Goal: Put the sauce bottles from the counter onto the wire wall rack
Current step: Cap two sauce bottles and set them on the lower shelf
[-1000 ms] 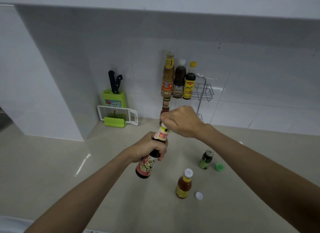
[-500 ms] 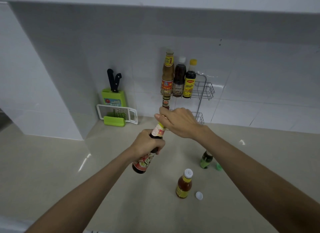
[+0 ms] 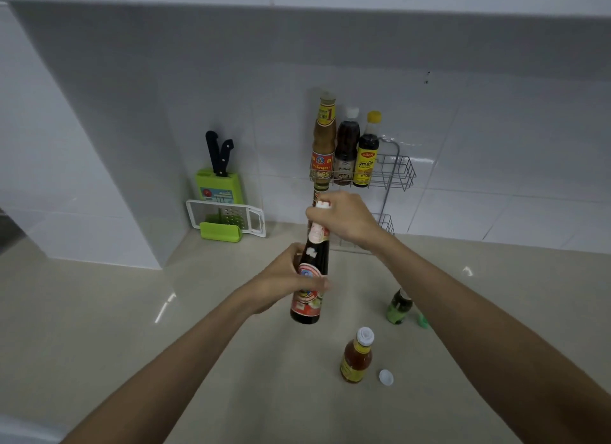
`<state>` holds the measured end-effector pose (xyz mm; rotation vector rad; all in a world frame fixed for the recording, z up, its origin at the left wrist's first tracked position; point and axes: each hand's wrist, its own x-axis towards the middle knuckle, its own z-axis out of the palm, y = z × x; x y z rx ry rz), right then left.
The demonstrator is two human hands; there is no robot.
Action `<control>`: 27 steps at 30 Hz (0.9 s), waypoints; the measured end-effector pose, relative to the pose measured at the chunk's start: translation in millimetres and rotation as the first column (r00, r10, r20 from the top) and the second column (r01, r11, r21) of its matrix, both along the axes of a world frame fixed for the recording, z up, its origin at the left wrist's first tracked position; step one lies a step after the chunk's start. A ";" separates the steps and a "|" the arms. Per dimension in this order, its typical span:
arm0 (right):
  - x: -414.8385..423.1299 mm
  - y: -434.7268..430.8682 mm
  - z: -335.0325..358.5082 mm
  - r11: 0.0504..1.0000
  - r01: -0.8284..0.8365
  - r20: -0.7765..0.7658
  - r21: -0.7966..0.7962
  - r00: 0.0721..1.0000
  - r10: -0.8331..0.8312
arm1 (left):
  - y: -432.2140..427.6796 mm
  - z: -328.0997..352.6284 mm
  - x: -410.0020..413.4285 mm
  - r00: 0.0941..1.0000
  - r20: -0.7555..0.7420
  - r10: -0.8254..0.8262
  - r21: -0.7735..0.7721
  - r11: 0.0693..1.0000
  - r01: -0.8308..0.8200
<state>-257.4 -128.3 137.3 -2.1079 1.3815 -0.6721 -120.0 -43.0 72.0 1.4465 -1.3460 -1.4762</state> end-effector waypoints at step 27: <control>-44.0 -132.5 -135.1 0.937 0.328 0.426 0.123 0.835 -0.348 | -214.0 -66.7 16.1 0.979 0.191 0.068 0.099 0.991 -0.089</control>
